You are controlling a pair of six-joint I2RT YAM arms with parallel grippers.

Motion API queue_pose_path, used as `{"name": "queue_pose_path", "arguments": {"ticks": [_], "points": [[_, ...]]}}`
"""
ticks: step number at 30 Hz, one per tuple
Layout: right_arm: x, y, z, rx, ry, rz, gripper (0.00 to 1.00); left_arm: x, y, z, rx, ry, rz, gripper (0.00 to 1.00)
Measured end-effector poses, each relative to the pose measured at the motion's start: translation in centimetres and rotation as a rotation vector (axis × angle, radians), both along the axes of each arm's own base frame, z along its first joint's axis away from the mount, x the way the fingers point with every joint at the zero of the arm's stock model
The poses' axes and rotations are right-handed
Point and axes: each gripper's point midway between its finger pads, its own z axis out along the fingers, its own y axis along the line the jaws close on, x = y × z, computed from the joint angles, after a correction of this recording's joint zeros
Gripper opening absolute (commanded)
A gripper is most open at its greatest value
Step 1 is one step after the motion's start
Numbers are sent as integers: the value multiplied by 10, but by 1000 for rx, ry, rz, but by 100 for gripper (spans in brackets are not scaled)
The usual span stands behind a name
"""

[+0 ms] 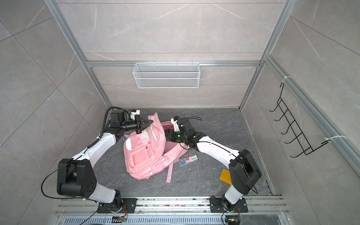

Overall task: Pack the student bag
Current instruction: 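Open the right gripper inside the backpack and withdraw it, then grasp the zipper pull with the right gripper while left regrasps the backpack edge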

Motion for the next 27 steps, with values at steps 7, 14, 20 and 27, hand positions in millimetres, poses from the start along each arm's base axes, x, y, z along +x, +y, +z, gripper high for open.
{"name": "queue_pose_path", "arguments": {"ticks": [7,14,20,27], "points": [[-14,-35,6,-135,-21,-51,78,23,-13,-30,87,17,42,0],[-9,-62,-12,-275,-5,-155,79,43,-43,-69,197,38,18,0],[-10,-81,-4,-330,-40,-206,78,46,-54,-85,298,34,6,48],[-19,-72,-8,-369,-68,-143,76,13,-32,-50,399,-22,46,99]]}}
